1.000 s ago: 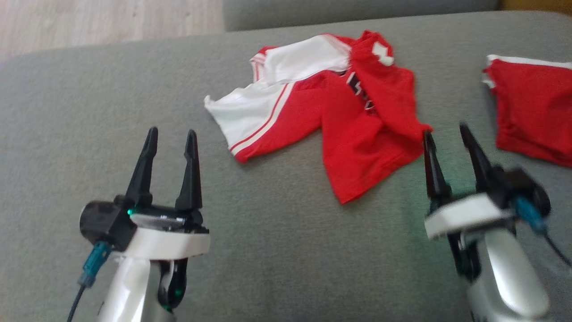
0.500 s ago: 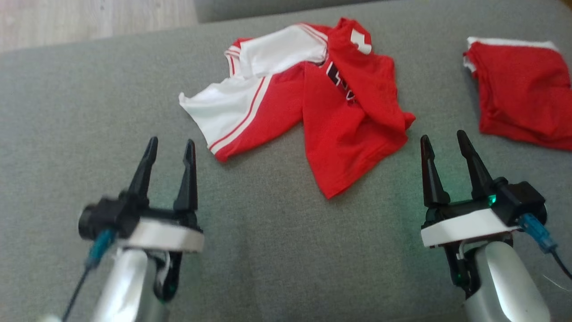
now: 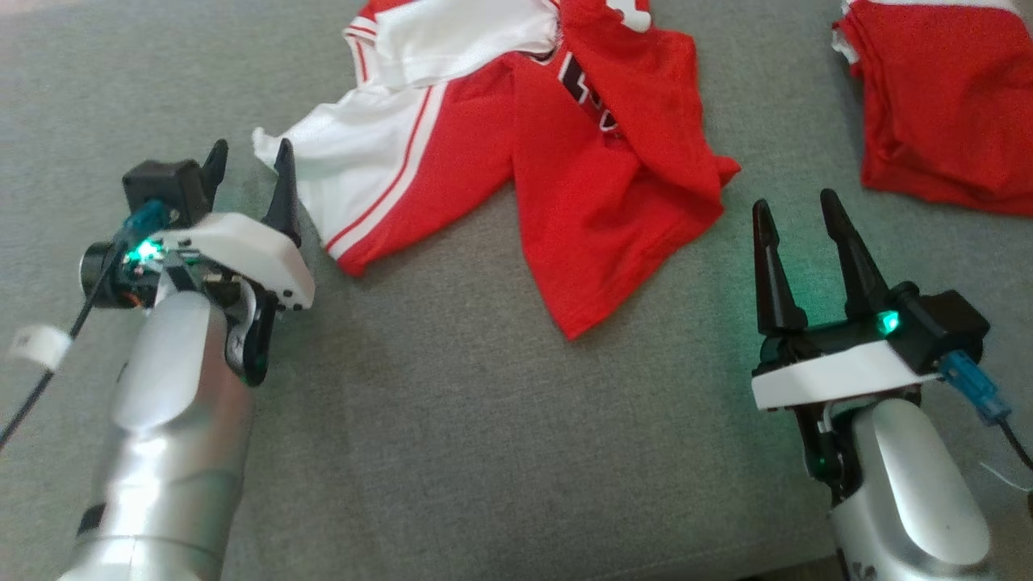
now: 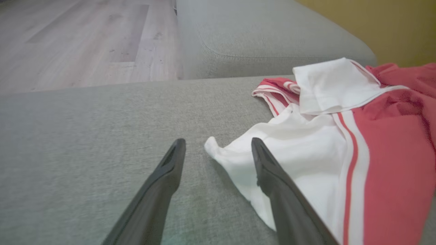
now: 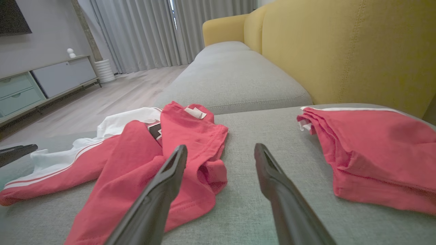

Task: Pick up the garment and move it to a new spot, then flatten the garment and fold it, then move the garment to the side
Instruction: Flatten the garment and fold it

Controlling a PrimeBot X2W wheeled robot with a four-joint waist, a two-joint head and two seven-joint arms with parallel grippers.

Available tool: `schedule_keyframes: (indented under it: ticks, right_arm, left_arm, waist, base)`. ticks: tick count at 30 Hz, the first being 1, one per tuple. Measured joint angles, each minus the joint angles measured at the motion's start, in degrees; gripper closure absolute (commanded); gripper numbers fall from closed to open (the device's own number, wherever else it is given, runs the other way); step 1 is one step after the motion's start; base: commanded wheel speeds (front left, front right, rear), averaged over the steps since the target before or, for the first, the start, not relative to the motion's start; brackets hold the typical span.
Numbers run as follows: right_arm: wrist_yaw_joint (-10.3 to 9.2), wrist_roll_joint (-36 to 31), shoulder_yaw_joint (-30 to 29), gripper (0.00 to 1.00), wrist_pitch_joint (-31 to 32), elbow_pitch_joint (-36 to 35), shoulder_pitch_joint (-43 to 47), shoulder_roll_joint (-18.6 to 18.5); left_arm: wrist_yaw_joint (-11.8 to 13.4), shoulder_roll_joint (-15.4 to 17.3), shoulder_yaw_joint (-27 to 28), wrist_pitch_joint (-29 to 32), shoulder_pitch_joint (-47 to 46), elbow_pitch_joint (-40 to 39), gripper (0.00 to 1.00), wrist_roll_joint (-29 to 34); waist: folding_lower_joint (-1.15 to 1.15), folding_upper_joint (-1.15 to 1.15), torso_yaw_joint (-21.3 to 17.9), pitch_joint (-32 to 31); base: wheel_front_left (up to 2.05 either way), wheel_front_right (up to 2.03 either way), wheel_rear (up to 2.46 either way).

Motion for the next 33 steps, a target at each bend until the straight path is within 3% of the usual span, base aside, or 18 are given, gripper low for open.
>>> schedule_keyframes:
  ticks: [11, 12, 13, 14, 17, 25, 33]
  right_arm:
    - [0.0, 1.0, 0.3, 0.0, 0.0, -0.3, -0.5, 0.0]
    - [0.0, 1.0, 0.3, 0.0, 0.0, -0.3, -0.5, 0.0]
    - [0.0, 1.0, 0.3, 0.0, 0.0, -0.3, -0.5, 0.0]
    - [0.0, 1.0, 0.3, 0.0, 0.0, -0.3, -0.5, 0.0]
    - [0.0, 1.0, 0.1, 0.0, 0.0, -0.3, -0.5, 0.0]
    - [0.0, 1.0, -0.2, 0.0, 0.0, -0.1, -0.6, 0.0]
    - [0.0, 0.9, -1.7, 0.0, 0.0, 0.7, -0.4, 0.0]
  left_arm:
    - [0.3, 1.0, -1.0, 3.0, -7.3, 10.6, 0.0, 0.6]
    - [-0.2, 1.0, -1.1, 2.9, -7.7, 11.1, 0.26, 0.5]
    - [-0.4, 1.0, -1.3, 2.8, -7.9, 11.5, 0.73, 0.5]
    - [-0.7, 0.9, -1.7, 2.2, -7.9, 11.7, 1.0, 0.5]
    - [-1.2, 0.8, -2.4, -0.1, -7.8, 11.9, 1.0, 0.5]
    - [-2.6, 1.9, -5.3, -15.0, -9.0, 5.5, 1.0, 1.1]
    - [-3.1, 6.3, -11.7, -16.3, -7.1, -16.0, 1.0, 0.9]
  waist:
    - [-0.01, 0.0, -2.3, 2.5]
    - [-0.01, 0.0, -2.3, 2.5]
    - [-0.01, 0.0, -2.3, 2.4]
    - [-0.01, 0.0, -2.3, 2.4]
    - [-0.01, 0.0, -2.1, 2.2]
    - [-0.01, 0.0, -1.3, 0.1]
    - [-0.02, 0.0, 2.4, -2.3]
  base:
    - [0.0, 0.0, 0.0]
    - [0.0, 0.0, 0.0]
    - [0.0, 0.0, 0.0]
    - [0.0, 0.0, 0.0]
    - [0.0, 0.0, 0.0]
    - [0.0, 0.0, 0.0]
    - [0.0, 0.0, 0.0]
